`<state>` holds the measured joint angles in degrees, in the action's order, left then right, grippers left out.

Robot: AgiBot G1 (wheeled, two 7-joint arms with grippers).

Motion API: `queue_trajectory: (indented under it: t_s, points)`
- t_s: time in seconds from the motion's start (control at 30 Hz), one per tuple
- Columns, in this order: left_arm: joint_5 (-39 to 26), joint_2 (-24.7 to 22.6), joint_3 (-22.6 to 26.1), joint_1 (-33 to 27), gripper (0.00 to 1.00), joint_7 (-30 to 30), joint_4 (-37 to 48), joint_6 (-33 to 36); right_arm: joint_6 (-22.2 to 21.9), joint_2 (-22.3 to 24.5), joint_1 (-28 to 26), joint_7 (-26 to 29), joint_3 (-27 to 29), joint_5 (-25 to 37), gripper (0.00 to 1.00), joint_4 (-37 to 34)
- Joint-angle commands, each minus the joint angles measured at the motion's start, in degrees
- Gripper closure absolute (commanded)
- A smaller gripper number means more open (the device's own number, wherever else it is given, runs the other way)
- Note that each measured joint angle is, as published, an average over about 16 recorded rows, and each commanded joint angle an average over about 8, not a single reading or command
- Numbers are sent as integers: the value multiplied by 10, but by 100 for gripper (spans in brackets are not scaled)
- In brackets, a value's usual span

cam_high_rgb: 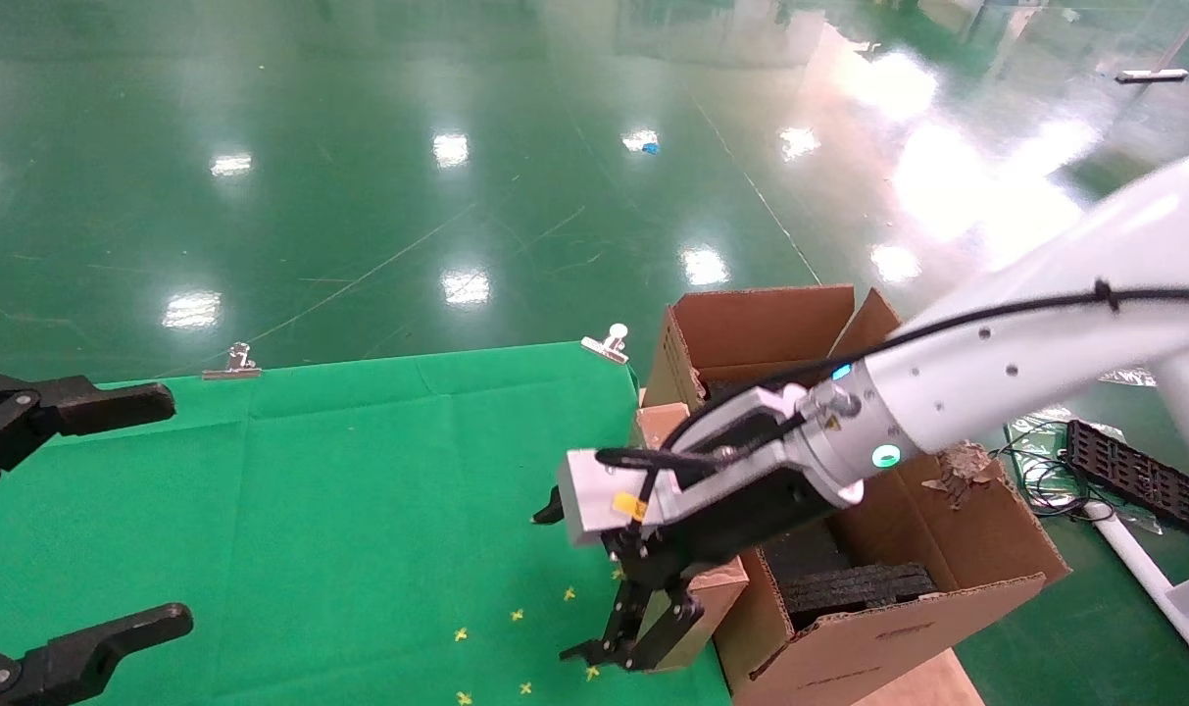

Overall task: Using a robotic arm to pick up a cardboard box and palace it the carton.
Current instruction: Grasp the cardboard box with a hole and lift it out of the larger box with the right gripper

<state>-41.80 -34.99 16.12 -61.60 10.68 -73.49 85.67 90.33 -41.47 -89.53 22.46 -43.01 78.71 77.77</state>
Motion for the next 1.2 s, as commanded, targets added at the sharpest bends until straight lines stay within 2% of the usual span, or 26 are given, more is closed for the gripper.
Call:
queue_trajectory:
  t_s: [0.03,0.27,0.5,0.87,1.2]
  points:
    - [0,0,0,0,0,0,0,0,3,-4,-31,10,-29,11,0,0]
    - [0,0,0,0,0,0,0,0,4,17,-141,32,-122,9,0,-1]
    - [0,0,1,0,0,0,0,0,2,27,-218,53,-220,18,0,-1]
    - [1,0,1,0,0,-1,0,0,-3,9,-288,84,-348,17,0,-1]
    - [1,1,2,0,0,-1,0,-1,-12,-15,-327,114,-421,23,0,-1]
